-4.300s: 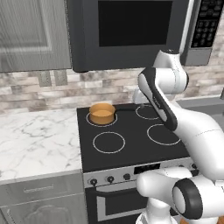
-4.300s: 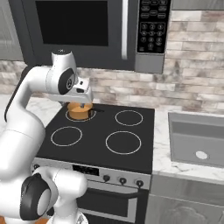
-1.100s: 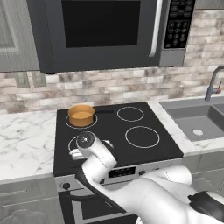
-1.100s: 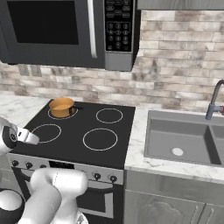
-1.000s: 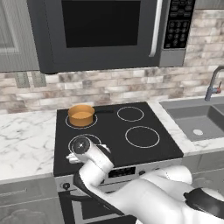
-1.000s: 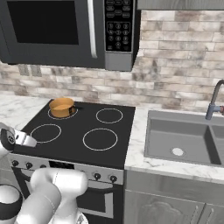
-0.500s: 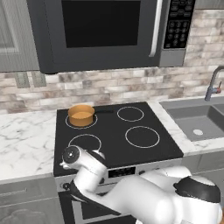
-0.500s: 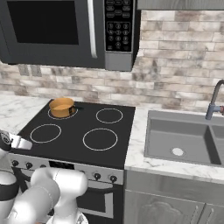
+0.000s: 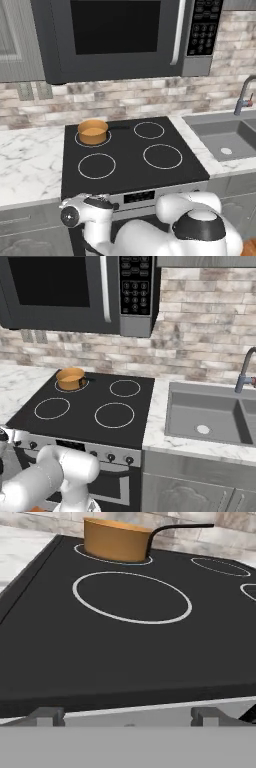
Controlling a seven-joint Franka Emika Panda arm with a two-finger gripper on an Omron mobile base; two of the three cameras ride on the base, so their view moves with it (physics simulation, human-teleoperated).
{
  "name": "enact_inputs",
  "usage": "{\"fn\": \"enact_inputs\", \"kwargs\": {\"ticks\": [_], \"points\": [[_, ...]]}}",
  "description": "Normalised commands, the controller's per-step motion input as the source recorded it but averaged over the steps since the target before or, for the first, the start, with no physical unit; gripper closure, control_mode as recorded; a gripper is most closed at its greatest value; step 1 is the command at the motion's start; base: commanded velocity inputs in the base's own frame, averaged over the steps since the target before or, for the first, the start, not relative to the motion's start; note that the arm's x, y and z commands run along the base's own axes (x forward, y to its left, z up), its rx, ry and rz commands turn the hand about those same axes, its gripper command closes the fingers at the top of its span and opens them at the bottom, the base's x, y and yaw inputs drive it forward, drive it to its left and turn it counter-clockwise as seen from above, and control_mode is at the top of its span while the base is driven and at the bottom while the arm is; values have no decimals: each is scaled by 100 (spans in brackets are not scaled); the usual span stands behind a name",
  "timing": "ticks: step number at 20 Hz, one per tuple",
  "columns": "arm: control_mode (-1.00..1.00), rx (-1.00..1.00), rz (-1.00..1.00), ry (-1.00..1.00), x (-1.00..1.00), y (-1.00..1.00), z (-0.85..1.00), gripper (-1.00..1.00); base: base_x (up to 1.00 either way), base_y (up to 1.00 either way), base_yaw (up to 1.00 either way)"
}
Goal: Turn on the rear left burner of the stove.
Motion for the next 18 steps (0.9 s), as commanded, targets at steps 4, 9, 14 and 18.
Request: {"fn": "enact_inputs", "kwargs": {"ticks": [4,9,14,18], "points": [[-100,5,2,-70,-43,1,-45,-100,0,0,0],[-100,4,0,-47,-31,2,-32,-100,0,0,0],[-100,0,0,-2,-1,0,0,-100,0,0,0],[-100,0,0,0,0,0,0,-100,0,0,0]]}}
